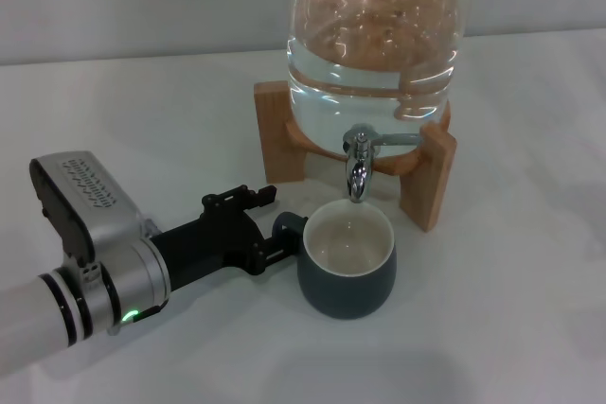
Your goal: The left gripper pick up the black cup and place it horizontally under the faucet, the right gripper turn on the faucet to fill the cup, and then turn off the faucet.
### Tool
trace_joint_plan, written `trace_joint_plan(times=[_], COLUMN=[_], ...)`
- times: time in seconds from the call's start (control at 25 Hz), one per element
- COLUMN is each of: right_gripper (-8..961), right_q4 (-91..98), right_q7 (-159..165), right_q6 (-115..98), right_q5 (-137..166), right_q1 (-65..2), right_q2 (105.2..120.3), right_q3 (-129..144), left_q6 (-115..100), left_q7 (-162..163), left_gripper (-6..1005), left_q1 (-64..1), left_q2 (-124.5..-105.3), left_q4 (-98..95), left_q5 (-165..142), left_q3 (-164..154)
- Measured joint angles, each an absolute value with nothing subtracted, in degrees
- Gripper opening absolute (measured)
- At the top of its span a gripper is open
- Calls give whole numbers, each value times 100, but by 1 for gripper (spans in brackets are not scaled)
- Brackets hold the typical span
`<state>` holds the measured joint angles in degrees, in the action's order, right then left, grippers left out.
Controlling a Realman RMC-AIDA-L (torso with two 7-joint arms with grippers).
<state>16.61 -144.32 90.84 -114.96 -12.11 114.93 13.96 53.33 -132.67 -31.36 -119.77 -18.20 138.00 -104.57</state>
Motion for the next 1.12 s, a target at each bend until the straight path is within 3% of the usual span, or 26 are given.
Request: trace_joint_plan(times=[0.84,1.12], right_gripper=[783,783], right_q4=[1660,1739], right_q7=[-14404,-14260], right_q6=[9090,9234], right_q5=[-11495,-11501], right_q1=[-1091,-871], right_q2=[11487,11480], right_q3=[1397,1358], left_q6=[6116,6558], left_q7=[-13666,-13602], left_gripper=[650,649], left_q1=[-2583,-2420], left_q2=[-11865,-11700], left_q4=[-1829,-1828], left_q5=[13778,13787], left_q3=[-10218,-10034])
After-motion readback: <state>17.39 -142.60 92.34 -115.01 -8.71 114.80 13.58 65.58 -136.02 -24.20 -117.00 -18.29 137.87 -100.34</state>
